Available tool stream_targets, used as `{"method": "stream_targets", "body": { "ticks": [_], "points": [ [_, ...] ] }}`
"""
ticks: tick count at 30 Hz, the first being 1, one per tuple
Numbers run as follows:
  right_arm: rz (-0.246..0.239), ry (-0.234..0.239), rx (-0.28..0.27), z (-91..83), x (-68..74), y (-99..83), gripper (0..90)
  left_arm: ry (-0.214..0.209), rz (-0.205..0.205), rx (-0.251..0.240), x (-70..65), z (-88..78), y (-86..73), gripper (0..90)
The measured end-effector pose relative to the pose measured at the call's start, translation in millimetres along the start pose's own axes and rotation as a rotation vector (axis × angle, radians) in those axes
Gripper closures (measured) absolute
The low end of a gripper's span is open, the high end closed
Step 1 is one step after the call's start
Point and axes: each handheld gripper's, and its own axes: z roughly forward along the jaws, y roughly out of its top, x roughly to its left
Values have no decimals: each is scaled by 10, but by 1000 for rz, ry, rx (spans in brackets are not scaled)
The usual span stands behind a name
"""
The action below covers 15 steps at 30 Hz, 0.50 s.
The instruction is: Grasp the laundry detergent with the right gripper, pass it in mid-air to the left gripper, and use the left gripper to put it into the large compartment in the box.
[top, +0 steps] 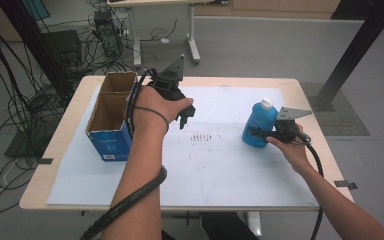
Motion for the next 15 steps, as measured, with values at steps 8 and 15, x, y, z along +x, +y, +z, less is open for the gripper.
{"method": "stream_targets", "body": {
  "ticks": [8,15],
  "points": [
    [1,-9,-12,-2,4,-11,416,4,1,0,-4,-8,0,67],
    [8,-16,-12,-1,10,-12,420,3,2,-3,-9,-25,-2,67]
  ]
}}
